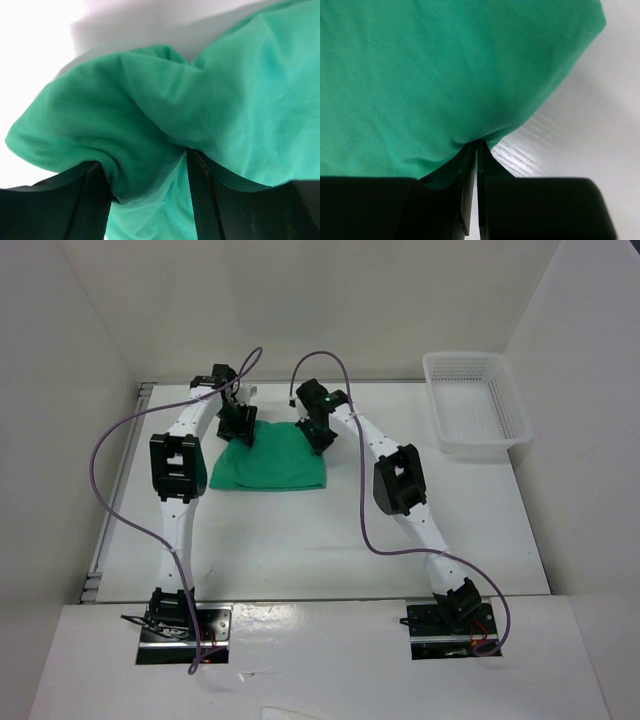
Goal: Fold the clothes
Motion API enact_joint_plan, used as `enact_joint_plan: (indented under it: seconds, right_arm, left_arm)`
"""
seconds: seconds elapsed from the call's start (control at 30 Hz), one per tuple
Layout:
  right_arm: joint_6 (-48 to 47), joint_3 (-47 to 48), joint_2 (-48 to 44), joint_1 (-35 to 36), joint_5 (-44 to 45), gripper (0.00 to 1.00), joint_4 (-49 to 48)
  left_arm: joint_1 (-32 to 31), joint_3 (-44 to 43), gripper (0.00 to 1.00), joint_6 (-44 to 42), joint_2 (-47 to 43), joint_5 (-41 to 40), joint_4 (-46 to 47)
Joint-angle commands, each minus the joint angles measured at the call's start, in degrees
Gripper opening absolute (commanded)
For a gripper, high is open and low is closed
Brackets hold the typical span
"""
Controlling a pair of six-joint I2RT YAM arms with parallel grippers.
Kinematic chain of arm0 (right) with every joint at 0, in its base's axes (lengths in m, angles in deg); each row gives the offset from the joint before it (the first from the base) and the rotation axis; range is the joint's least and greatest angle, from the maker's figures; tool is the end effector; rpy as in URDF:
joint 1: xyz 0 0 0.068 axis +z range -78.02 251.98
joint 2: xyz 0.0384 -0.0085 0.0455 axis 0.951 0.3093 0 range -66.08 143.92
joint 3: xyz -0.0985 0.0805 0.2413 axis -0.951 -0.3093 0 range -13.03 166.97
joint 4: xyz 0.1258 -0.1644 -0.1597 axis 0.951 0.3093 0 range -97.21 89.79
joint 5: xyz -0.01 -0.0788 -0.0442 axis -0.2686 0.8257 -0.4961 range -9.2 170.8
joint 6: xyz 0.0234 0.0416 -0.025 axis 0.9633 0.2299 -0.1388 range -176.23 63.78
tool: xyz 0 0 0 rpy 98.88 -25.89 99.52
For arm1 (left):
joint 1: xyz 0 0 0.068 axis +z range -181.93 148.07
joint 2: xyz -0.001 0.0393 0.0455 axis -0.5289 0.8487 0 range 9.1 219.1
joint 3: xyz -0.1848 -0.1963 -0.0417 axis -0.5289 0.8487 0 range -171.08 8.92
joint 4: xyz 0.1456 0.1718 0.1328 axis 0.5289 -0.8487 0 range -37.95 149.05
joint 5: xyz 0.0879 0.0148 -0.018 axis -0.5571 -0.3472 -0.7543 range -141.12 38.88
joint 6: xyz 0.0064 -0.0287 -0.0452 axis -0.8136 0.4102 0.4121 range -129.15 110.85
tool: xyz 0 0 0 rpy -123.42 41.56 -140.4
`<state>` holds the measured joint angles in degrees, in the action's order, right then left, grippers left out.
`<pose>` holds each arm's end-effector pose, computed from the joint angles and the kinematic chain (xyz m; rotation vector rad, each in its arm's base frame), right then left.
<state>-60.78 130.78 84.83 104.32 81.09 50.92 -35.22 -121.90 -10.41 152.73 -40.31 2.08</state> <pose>0.4623 0.2925 0.1716 -0.8584 2.5782 0.1366 0.5212 -0.0368 0.1719 0.1570 2.7761 -0.2717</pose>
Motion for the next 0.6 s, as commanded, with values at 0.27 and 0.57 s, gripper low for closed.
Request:
enact_joint_plan:
  seconds: [0.27,0.57]
  right_arm:
    - [-0.98,-5.20,-6.59,-2.28,2.69,0.15,-3.37]
    - [-1.51,-9.77,-8.97,-2.80,5.33,0.16,-5.13]
  left_arm:
    - [-0.14,-11.73,0.67,0.64,6.13,-2.98,-7.45]
    - [2.76,-1.20,0.70,1.70,1.58,-7.20,-5.44]
